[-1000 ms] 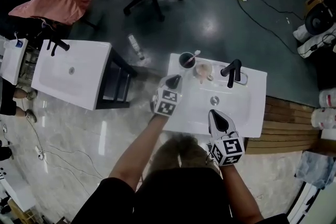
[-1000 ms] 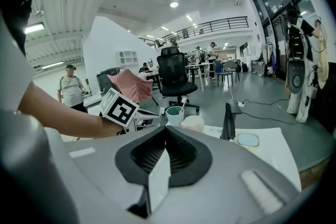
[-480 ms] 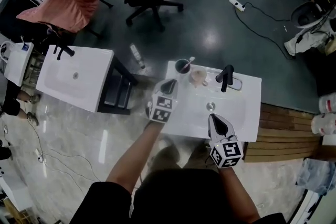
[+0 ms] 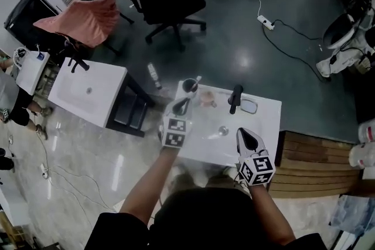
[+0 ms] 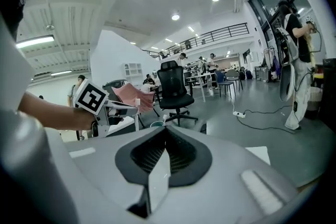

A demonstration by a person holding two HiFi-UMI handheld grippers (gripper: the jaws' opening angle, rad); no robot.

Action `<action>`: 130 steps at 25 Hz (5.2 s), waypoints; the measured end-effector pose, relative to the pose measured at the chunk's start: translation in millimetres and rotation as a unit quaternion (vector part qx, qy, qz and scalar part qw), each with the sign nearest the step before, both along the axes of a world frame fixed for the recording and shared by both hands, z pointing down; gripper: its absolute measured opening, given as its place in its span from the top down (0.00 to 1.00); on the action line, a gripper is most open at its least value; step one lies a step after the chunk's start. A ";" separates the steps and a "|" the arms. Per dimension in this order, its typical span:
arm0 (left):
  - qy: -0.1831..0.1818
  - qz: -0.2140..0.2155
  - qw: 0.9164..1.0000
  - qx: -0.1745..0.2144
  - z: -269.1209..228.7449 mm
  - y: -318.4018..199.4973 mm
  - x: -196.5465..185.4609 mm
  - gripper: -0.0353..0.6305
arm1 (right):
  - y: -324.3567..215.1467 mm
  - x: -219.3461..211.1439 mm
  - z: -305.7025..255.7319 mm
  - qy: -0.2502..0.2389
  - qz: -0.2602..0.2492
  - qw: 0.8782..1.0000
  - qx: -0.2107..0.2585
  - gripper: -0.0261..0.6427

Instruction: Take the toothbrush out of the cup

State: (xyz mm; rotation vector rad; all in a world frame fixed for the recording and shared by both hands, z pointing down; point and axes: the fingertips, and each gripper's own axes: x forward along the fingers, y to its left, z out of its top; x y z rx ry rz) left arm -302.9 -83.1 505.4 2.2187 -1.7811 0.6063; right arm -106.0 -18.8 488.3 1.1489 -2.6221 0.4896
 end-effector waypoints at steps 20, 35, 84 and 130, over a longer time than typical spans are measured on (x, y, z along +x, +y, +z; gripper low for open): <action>0.031 0.022 0.997 0.063 -62.5 1.8 169.0 0.91 | -45.0 150.6 6.2 -0.024 0.013 0.999 0.018 0.96; 0.072 0.101 0.992 0.024 -22.2 -17.3 341.4 0.91 | -49.0 288.6 35.2 -0.027 0.092 0.995 -0.004 0.96; 0.219 0.022 0.937 -0.272 275.0 -155.7 464.3 0.91 | -62.0 421.9 123.7 0.014 0.171 0.981 -0.087 0.96; 0.151 0.093 0.949 -0.262 279.3 -123.5 462.0 0.91 | -6.4 382.2 115.3 0.014 0.150 0.985 -0.087 0.96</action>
